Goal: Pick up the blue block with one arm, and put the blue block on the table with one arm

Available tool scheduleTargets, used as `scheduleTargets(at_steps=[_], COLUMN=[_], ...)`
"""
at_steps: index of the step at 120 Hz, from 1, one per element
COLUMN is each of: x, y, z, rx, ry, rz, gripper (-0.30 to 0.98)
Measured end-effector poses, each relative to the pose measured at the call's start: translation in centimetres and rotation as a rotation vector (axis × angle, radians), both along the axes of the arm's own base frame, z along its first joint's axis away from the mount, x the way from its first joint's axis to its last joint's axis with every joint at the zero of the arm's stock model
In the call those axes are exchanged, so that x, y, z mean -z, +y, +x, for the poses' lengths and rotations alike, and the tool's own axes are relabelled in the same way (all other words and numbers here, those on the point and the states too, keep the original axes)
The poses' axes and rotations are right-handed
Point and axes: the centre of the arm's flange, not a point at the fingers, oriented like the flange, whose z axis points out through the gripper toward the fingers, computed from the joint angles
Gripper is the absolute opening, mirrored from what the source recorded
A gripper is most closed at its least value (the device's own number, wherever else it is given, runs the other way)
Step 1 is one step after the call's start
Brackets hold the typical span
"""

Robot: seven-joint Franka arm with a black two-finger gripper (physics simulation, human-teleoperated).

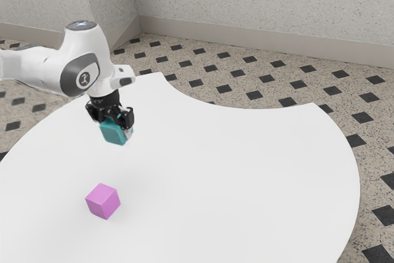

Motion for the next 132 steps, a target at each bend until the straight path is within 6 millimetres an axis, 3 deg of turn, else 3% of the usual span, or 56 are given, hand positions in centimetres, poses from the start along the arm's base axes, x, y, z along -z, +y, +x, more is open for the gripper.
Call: scheduleTargets(at_steps=[6,18,29,43,48,61,85,88,93,106,114,120,132], x=[0.7,4.9,8.9,11.9,12.5,12.8,12.1,10.9,7.1,-9.0,-16.0,-18.6,-19.6], y=[-0.2,-0.8,-1.1,-1.5,-1.5,-1.7,-1.9,-2.3,-3.1,-4.1,-4.4,-4.6,-4.9], z=[1.6,3.6,4.0,4.0,4.0,4.0,4.1,4.1,4.1,1.6,0.4,-0.1,-0.7], rx=[-0.002,-0.010,-0.019,-0.022,-0.022,-0.016,0.010,0.020,0.045,0.137,0.176,0.192,0.210], ry=[0.036,0.135,0.213,0.259,0.264,0.264,0.249,0.231,0.177,-0.021,-0.089,-0.099,-0.063], rz=[0.001,-0.019,-0.048,-0.076,-0.083,-0.105,-0.127,-0.130,-0.140,-0.127,-0.101,-0.087,-0.072], gripper=[0.25,0.26,0.27,0.27,0.27,0.43,0.59,0.60,0.61,0.64,0.65,0.66,0.67])
